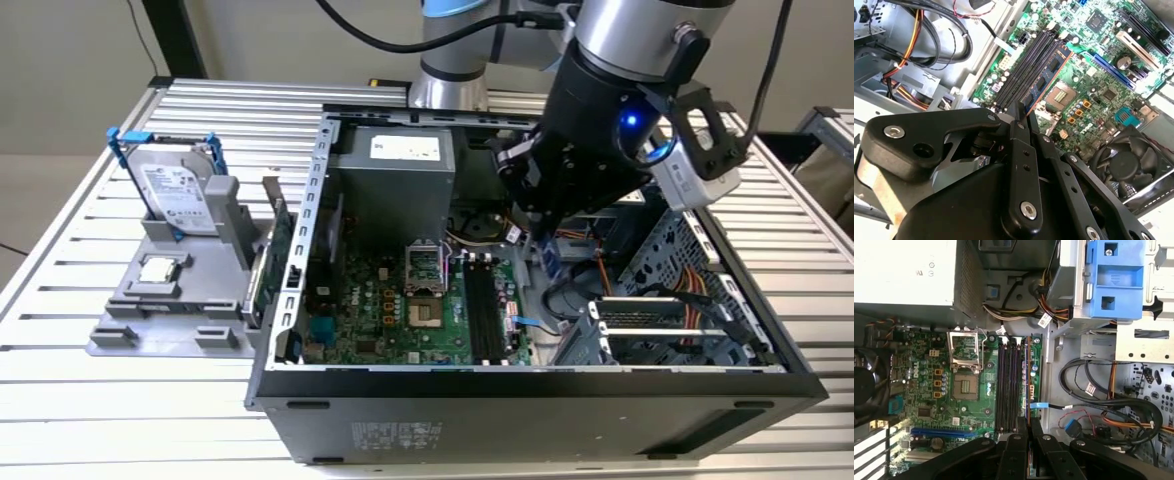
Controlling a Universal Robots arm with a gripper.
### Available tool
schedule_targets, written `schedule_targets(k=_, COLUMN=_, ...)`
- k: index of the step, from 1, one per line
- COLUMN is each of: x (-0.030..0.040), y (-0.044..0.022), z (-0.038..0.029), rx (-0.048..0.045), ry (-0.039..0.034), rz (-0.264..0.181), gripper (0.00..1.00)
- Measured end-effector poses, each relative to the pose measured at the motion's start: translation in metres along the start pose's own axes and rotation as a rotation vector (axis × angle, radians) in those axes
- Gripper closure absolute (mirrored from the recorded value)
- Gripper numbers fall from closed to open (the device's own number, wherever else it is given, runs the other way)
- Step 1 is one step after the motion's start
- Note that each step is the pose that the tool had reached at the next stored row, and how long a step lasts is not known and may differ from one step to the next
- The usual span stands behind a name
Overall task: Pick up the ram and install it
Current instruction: 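Insert the ram into the slot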
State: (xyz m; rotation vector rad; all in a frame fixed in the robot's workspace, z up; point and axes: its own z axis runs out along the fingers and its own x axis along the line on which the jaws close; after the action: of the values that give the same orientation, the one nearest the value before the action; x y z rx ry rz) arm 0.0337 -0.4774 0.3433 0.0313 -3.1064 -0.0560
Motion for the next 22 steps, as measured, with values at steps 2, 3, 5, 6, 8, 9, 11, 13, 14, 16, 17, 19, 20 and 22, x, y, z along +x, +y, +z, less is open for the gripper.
schedule_targets(k=2, x=0.0003, y=0.0001, z=0.0008, rx=0.0001, ry=0.0, rz=0.0, gripper=1.0)
schedule_targets(k=3, x=0.0005, y=0.0002, z=0.0012, rx=0.0001, ry=0.0, rz=0.0, gripper=1.0)
schedule_targets(k=5, x=0.0008, y=0.0003, z=0.002, rx=0.0, ry=0.0, rz=0.0, gripper=1.0)
schedule_targets(k=6, x=0.0009, y=0.0003, z=0.0023, rx=0.0, ry=0.0, rz=0.0, gripper=1.0)
schedule_targets(k=8, x=0.0011, y=0.0003, z=0.0028, rx=0.0, ry=0.0, rz=0.0, gripper=1.0)
schedule_targets(k=9, x=0.0012, y=0.0003, z=0.003, rx=0.0001, ry=0.0, rz=0.0, gripper=1.0)
schedule_targets(k=11, x=0.0012, y=0.0003, z=0.0034, rx=0.0, ry=0.0, rz=0.0, gripper=1.0)
schedule_targets(k=13, x=0.0013, y=0.0003, z=0.0038, rx=-0.0001, ry=0.0, rz=0.0, gripper=1.0)
schedule_targets(k=14, x=0.0013, y=0.0003, z=0.0038, rx=0.0, ry=0.0, rz=0.0, gripper=1.0)
schedule_targets(k=16, x=0.0013, y=0.0003, z=0.0041, rx=-0.0001, ry=0.0, rz=0.0, gripper=1.0)
schedule_targets(k=17, x=0.0013, y=0.0003, z=0.0043, rx=-0.0002, ry=0.0, rz=0.0, gripper=1.0)
schedule_targets(k=19, x=0.0013, y=0.0002, z=0.0051, rx=-0.0002, ry=-0.0001, rz=0.0, gripper=1.0)
schedule_targets(k=20, x=0.0013, y=0.0002, z=0.0056, rx=-0.0001, ry=0.0, rz=0.0, gripper=1.0)
schedule_targets(k=22, x=0.0013, y=0.0003, z=0.0064, rx=0.0, ry=0.0, rz=0.0, gripper=1.0)
